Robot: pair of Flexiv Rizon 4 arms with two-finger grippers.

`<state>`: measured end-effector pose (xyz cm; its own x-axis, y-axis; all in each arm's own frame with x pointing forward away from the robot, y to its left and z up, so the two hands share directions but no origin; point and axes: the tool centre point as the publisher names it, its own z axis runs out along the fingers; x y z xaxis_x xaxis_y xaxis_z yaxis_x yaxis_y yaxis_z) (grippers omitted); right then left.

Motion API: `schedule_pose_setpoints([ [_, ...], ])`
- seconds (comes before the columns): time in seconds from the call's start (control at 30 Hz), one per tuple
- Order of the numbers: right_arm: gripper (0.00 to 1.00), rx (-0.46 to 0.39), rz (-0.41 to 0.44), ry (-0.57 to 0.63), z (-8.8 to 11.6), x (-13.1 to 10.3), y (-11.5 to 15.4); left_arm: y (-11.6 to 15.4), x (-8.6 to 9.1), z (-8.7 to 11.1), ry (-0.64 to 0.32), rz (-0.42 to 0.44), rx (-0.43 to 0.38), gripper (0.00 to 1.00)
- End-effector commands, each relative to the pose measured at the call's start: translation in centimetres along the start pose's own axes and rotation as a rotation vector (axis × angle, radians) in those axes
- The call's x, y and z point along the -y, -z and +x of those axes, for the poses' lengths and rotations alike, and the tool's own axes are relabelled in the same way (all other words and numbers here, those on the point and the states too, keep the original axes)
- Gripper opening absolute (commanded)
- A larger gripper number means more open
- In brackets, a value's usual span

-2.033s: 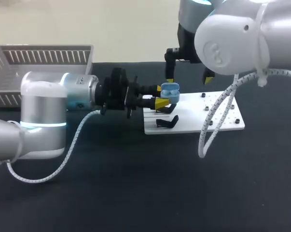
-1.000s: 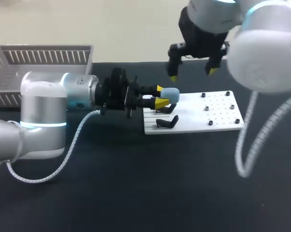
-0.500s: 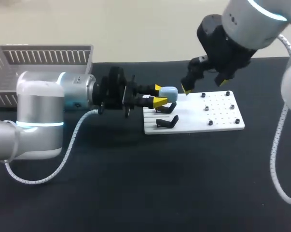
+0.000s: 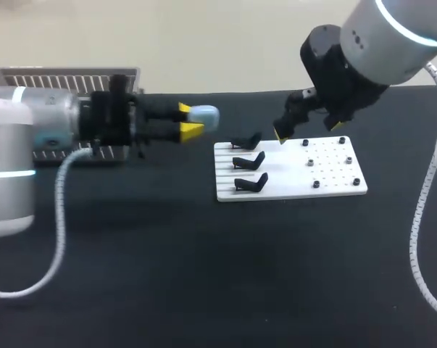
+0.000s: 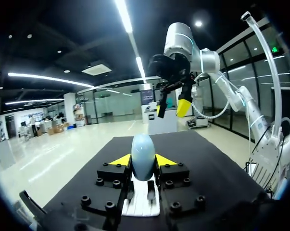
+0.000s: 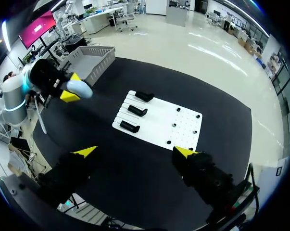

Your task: Pick up each earbud case from the left stands, insert the matching earbuds, close the lid, and place the case in the box.

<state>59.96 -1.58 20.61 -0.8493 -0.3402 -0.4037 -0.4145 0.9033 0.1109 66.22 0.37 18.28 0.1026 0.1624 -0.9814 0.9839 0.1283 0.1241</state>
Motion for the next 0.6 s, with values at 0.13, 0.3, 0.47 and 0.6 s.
schedule_pose_setpoints([
  [0.13, 1.0, 0.007, 0.002, -0.002, 0.2, 0.0, 0.0, 8.4, -2.2, 0.0, -0.015, -0.416, -0.052, 0.0],
  [0.3, 1.0, 0.007, 0.002, -0.002, 0.2, 0.0, 0.0, 12.4, -4.8, 0.5, -0.03, -0.531, -0.052, 0.0],
  [0.47, 1.0, 0.007, 0.002, -0.002, 0.2, 0.0, 0.0, 15.8, -6.6, 1.4, -0.032, -0.621, -0.097, 0.0],
  [0.6, 1.0, 0.007, 0.002, -0.002, 0.2, 0.0, 0.0, 18.7, -8.0, 2.3, -0.017, -0.693, -0.126, 0.0],
])
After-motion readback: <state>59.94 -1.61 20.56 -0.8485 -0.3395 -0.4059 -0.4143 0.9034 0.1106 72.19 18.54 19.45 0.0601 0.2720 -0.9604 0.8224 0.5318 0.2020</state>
